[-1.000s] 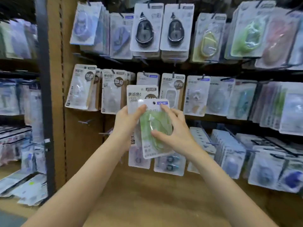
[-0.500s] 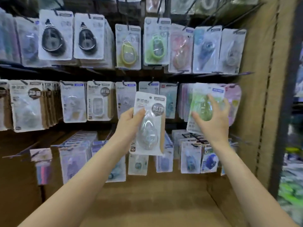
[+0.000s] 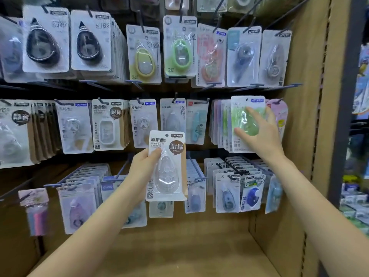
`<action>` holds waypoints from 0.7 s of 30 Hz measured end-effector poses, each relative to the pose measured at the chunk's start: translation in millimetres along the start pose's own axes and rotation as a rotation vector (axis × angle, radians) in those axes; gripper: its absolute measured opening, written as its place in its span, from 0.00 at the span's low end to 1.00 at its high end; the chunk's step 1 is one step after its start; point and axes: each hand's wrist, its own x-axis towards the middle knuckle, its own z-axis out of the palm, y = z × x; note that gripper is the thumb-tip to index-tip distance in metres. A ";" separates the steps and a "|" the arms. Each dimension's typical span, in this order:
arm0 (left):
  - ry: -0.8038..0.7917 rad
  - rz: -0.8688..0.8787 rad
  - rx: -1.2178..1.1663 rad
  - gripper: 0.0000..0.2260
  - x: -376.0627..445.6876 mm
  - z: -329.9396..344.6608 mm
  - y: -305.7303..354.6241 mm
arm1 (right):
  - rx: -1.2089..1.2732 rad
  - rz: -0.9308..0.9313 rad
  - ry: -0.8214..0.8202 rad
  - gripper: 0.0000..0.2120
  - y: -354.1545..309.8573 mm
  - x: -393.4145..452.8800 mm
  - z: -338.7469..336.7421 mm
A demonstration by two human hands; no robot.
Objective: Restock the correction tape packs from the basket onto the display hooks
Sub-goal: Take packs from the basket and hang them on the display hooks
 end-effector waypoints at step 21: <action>-0.016 -0.012 -0.016 0.11 6.4 13.6 -9.7 | -0.159 0.065 -0.165 0.29 -11.2 24.7 -32.4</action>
